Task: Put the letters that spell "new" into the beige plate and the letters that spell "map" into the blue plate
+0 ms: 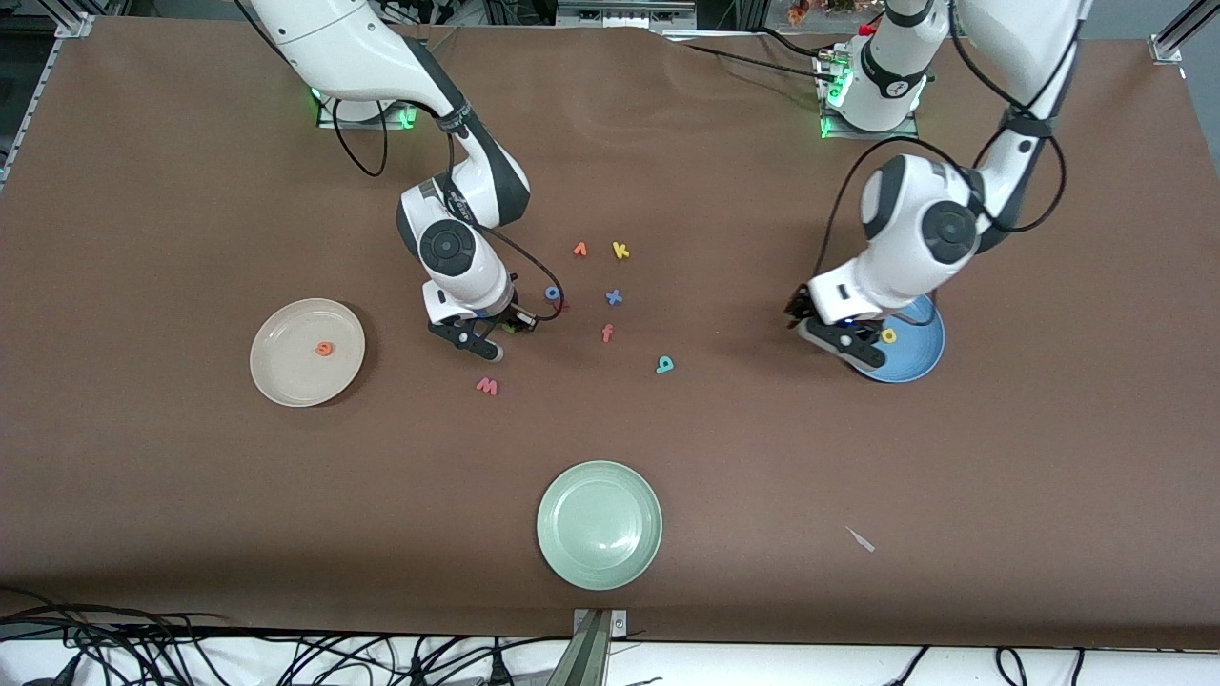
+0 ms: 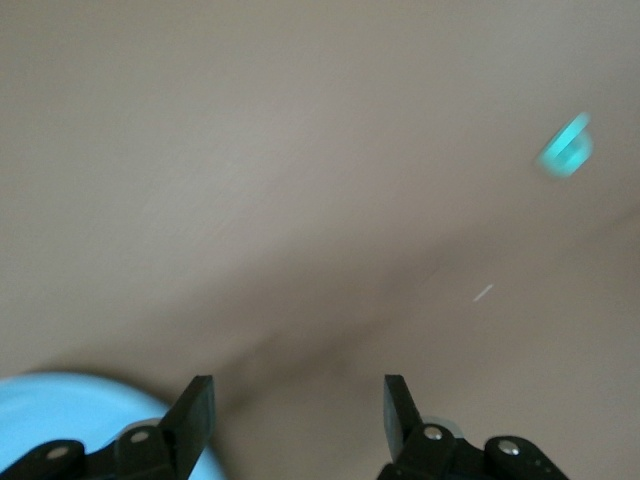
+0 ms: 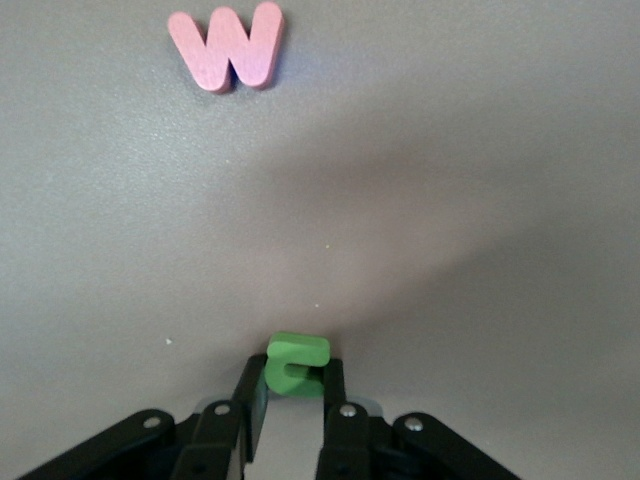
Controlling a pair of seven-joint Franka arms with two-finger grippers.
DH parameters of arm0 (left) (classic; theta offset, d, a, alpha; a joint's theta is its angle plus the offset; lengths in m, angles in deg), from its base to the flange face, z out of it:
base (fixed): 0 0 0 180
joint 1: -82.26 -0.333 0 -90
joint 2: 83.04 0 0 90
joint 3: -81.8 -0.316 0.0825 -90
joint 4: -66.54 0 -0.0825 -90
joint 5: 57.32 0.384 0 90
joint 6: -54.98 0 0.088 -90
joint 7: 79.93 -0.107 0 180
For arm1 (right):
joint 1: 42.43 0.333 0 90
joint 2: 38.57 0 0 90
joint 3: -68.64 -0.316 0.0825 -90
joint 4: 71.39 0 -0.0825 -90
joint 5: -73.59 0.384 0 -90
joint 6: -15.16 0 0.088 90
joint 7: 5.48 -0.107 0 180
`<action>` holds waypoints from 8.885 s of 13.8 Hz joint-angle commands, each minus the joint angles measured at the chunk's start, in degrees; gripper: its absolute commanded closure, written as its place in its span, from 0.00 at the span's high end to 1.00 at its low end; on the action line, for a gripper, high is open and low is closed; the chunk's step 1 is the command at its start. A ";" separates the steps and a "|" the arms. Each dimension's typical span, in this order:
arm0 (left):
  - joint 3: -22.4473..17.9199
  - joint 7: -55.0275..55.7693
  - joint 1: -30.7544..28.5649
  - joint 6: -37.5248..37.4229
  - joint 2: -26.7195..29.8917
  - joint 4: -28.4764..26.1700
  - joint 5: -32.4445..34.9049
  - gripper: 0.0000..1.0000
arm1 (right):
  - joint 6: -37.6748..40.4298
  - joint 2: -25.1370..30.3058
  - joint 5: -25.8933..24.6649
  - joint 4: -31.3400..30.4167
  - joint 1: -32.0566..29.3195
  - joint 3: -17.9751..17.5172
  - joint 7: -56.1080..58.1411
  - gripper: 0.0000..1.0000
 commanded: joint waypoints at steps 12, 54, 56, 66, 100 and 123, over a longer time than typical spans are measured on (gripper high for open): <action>-6.39 17.79 21.50 -0.50 -23.00 24.93 1.73 0.76 | 21.91 6.83 0.17 3.01 -0.85 13.05 33.52 0.21; -6.48 2.58 -9.68 -9.11 3.97 -8.89 4.55 0.25 | 10.77 -9.76 15.99 16.80 7.76 18.08 28.12 1.00; -6.57 2.58 -10.39 -9.03 3.79 -9.60 4.63 0.32 | 9.89 -10.29 16.08 17.15 7.76 17.29 27.15 1.00; -6.83 3.20 -12.32 -13.94 10.80 -9.61 5.07 1.00 | 9.71 -11.00 16.26 17.86 7.59 17.29 27.41 0.63; -4.29 20.96 -13.64 -62.46 19.00 35.57 9.91 1.00 | 8.48 -15.13 17.93 23.22 6.18 17.29 28.12 0.32; -4.20 20.87 -14.44 -63.61 18.91 35.66 9.82 1.00 | 26.67 -0.98 16.61 6.08 3.99 37.68 72.51 0.94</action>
